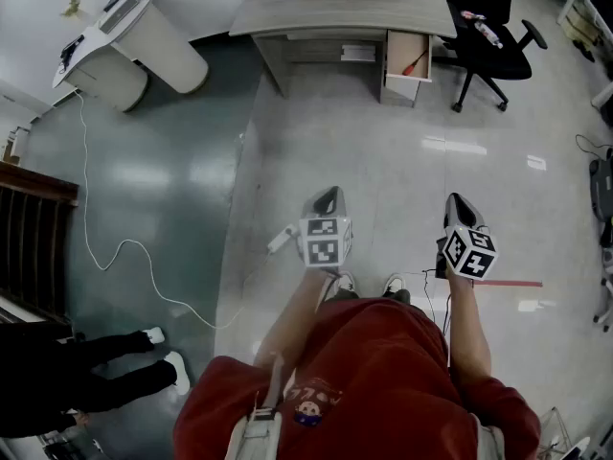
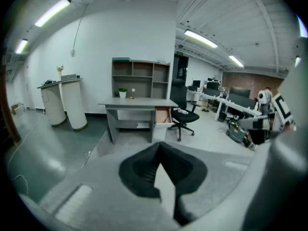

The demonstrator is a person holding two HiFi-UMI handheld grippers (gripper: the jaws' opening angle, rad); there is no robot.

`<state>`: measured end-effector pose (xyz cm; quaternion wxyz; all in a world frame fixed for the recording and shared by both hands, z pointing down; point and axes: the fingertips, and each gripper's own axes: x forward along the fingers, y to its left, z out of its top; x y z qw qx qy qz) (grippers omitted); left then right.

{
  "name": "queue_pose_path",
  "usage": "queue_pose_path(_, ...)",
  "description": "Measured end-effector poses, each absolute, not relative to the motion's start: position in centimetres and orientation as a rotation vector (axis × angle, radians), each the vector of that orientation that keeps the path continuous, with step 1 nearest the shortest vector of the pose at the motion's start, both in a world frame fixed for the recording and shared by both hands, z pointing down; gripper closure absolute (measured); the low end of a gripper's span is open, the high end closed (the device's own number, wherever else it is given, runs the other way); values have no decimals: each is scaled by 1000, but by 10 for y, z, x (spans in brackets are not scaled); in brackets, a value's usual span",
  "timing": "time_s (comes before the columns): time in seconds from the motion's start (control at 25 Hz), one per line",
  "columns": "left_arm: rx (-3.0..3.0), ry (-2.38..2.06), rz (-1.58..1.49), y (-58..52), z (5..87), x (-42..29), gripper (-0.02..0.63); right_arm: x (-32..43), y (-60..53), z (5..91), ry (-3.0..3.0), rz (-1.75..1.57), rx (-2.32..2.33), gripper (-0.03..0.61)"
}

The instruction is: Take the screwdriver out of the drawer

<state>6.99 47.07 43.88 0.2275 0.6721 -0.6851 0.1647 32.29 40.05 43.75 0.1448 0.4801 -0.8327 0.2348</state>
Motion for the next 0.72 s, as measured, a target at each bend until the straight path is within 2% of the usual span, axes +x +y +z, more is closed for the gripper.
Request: queue_pose_path(0.72, 1874, -1831, 427, 517, 451, -16, 617, 237, 446, 450, -2351, 705, 1449, 578)
